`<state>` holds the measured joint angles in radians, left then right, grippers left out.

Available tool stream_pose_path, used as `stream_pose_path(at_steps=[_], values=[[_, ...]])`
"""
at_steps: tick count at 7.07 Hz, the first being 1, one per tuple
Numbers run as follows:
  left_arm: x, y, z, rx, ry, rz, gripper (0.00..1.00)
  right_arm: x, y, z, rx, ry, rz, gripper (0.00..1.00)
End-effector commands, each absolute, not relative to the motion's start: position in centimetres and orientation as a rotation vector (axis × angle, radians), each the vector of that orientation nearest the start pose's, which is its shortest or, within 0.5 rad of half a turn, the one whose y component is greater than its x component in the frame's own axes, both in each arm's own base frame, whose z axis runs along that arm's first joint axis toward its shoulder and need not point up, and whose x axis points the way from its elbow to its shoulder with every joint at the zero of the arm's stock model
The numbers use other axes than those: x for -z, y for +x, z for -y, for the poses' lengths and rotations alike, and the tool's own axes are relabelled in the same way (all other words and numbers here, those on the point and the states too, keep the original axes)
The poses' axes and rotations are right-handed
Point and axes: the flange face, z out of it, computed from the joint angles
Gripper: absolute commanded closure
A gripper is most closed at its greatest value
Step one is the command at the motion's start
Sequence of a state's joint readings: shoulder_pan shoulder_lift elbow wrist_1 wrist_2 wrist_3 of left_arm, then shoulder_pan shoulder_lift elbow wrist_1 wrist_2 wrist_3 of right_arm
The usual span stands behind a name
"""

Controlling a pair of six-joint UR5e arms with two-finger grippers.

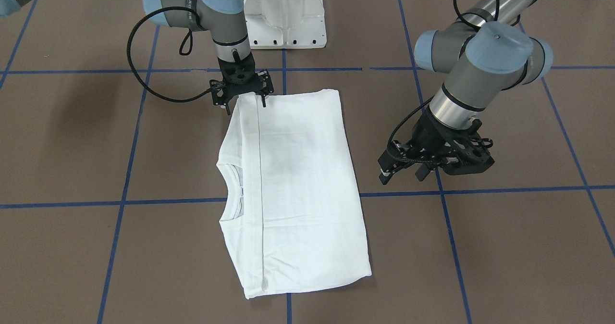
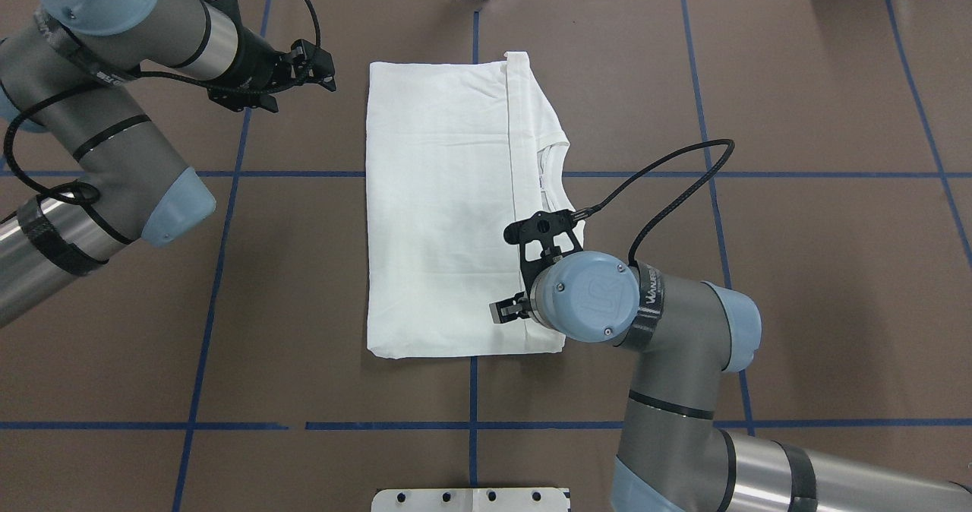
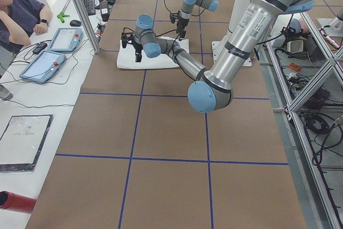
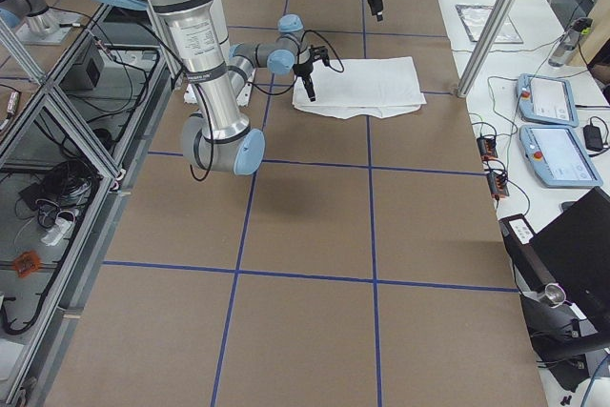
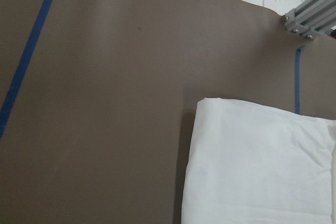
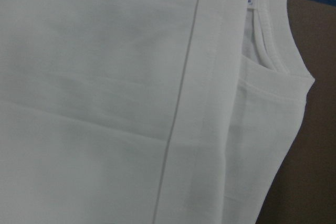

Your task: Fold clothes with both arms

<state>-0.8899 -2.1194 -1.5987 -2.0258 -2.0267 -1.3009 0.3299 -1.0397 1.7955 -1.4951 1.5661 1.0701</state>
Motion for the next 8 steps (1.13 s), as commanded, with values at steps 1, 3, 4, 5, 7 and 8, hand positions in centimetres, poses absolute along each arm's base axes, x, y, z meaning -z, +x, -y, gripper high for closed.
stream_pose_path(at_steps=[1, 3, 4, 5, 7, 8], values=[[-28.3, 35.6, 57.9, 0.324, 0.196, -1.066, 0.00, -26.3, -59.1, 31.5, 0.191, 0.355, 0.716, 0.00], [-28.7, 35.9, 57.9, 0.326, 0.190, -1.063, 0.00, -26.7, -59.2, 30.9, 0.207, 0.349, 0.661, 0.00], [-28.7, 36.0, 57.9, 0.326, 0.187, -1.062, 0.00, -27.3, -59.1, 30.9, 0.209, 0.342, 0.643, 0.00], [-28.9, 36.0, 58.0, 0.327, 0.186, -1.061, 0.00, -27.1, -58.8, 30.9, 0.219, 0.341, 0.629, 0.00], [-29.2, 36.5, 57.9, 0.323, 0.182, -1.056, 0.00, -27.3, -58.3, 30.8, 0.220, 0.338, 0.623, 0.00], [-29.2, 36.9, 57.6, 0.318, 0.176, -1.057, 0.00, -27.5, -58.1, 31.1, 0.217, 0.334, 0.609, 0.00]])
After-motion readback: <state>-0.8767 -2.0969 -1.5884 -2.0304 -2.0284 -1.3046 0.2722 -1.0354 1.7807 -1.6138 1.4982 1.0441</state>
